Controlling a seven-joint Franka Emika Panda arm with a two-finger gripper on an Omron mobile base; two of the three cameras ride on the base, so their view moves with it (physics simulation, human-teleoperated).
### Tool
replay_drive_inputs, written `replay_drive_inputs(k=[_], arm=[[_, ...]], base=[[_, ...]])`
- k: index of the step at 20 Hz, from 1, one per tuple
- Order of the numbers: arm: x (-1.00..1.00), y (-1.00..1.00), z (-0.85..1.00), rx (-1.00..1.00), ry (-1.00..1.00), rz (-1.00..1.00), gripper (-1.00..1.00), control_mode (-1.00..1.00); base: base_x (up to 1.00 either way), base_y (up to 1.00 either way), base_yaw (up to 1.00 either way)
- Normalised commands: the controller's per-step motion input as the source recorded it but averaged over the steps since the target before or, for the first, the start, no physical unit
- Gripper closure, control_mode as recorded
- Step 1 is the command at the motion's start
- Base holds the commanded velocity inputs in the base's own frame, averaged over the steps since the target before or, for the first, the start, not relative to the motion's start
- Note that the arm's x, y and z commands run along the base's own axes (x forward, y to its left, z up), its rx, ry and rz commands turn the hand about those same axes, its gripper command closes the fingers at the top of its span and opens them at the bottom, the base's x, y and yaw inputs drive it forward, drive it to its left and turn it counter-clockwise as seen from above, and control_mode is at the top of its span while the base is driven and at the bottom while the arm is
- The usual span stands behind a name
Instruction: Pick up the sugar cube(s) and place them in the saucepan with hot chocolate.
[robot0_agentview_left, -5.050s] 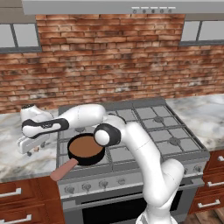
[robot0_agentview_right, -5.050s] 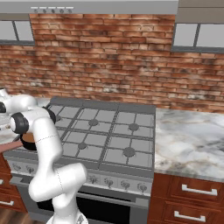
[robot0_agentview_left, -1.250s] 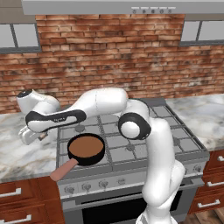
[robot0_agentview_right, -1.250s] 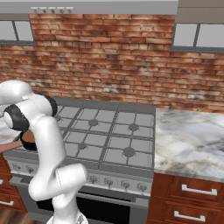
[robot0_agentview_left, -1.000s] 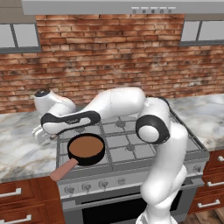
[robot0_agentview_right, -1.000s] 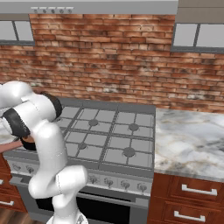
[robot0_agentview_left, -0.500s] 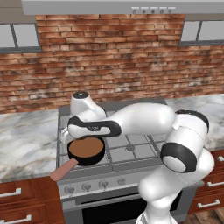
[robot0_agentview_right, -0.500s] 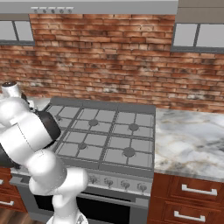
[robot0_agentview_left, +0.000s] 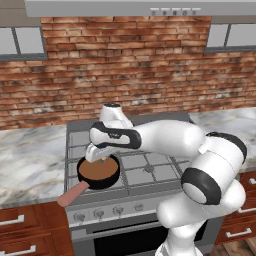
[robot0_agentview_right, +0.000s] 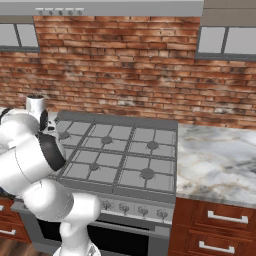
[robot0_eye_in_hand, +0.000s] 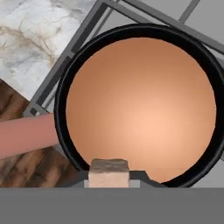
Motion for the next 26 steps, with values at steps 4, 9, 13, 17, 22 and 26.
replay_drive_inputs(k=[4,9,13,17,22,26], arm=[[0.24,0.09,-0.20,-0.04,0.20,0.00,1.00,-1.00],[0.02,0.12,-0.07,-0.02,0.07,0.00,1.00,-1.00],[0.00,0.11,-0.05,-0.02,0.00,0.00,1.00,-1.00],[0.00,0.03,-0.09,-0.07,0.00,0.00,1.00,-1.00],[0.00,0.00,-0.18,0.00,0.00,0.00,1.00,-1.00],[0.01,0.00,-0.21,0.00,0.00,0.00,1.00,-1.00]], base=[[0.00,0.00,0.00],[0.00,0.00,0.00],[0.00,0.00,0.00],[0.00,0.00,0.00],[0.00,0.00,0.00],[0.00,0.00,0.00]])
